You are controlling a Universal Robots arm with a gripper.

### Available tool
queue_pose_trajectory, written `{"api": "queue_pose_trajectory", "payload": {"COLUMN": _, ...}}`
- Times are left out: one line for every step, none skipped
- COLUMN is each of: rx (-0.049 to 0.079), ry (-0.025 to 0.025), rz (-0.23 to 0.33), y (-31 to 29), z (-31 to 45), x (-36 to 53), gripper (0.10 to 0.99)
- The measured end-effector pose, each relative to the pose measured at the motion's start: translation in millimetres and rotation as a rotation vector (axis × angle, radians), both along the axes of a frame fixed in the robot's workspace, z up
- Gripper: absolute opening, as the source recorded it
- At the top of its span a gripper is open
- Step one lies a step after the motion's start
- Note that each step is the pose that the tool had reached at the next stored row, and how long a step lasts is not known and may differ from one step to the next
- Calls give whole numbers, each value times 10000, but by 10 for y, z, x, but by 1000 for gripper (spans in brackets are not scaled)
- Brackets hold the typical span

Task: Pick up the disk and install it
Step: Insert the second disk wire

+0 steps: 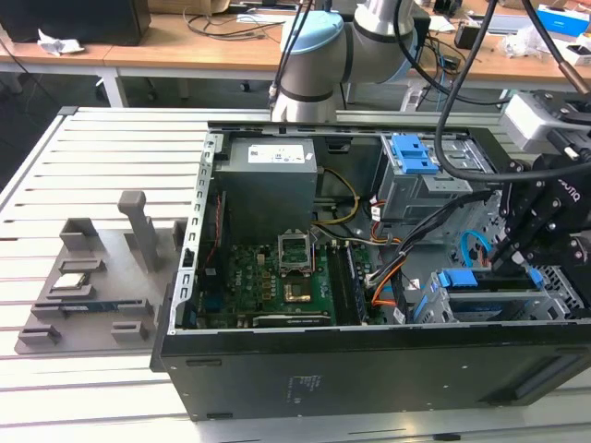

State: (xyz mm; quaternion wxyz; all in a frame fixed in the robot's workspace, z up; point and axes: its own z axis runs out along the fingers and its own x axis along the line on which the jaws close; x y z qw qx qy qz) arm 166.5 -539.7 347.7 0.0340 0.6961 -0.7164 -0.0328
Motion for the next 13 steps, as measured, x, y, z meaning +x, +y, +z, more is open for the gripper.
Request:
{"api": "queue_pose_trajectory", "payload": {"rx": 12, "ry": 1, "rz": -1, "y": 0, "z": -6, "x": 0, "gripper": 161}}
{"api": "queue_pose_trajectory", "payload": {"rx": 40, "ry": 0, "rz": -2, "y": 0, "z": -12, "x": 0, "gripper": 161}}
{"api": "queue_pose_trajectory", "payload": {"rx": 68, "ry": 1, "rz": -2, "y": 0, "z": -15, "x": -1, "gripper": 161}}
{"api": "queue_pose_trajectory", "payload": {"rx": 90, "ry": 0, "rz": -2, "y": 1, "z": -18, "x": 0, "gripper": 161}}
{"api": "queue_pose_trajectory", "payload": {"rx": 110, "ry": 0, "rz": -1, "y": 1, "z": -26, "x": 0, "gripper": 161}}
{"api": "queue_pose_trajectory", "payload": {"rx": 114, "ry": 0, "rz": -1, "y": 0, "z": -32, "x": 0, "gripper": 161}}
{"api": "queue_pose_trajectory", "payload": {"rx": 112, "ry": 0, "rz": -2, "y": 0, "z": -36, "x": 0, "gripper": 161}}
{"api": "queue_pose_trajectory", "payload": {"rx": 111, "ry": 0, "rz": -2, "y": 0, "z": -38, "x": 0, "gripper": 161}}
{"api": "queue_pose_trajectory", "payload": {"rx": 110, "ry": 0, "rz": -2, "y": -1, "z": -39, "x": 0, "gripper": 161}}
{"api": "queue_pose_trajectory", "payload": {"rx": 111, "ry": 0, "rz": -2, "y": -2, "z": -41, "x": 0, "gripper": 161}}
{"api": "queue_pose_trajectory", "payload": {"rx": 113, "ry": 0, "rz": -2, "y": -3, "z": -42, "x": 0, "gripper": 161}}
{"api": "queue_pose_trajectory", "payload": {"rx": 113, "ry": 0, "rz": -1, "y": -3, "z": -43, "x": 1, "gripper": 161}}
{"api": "queue_pose_trajectory", "payload": {"rx": 112, "ry": 1, "rz": -2, "y": -4, "z": -44, "x": 1, "gripper": 161}}
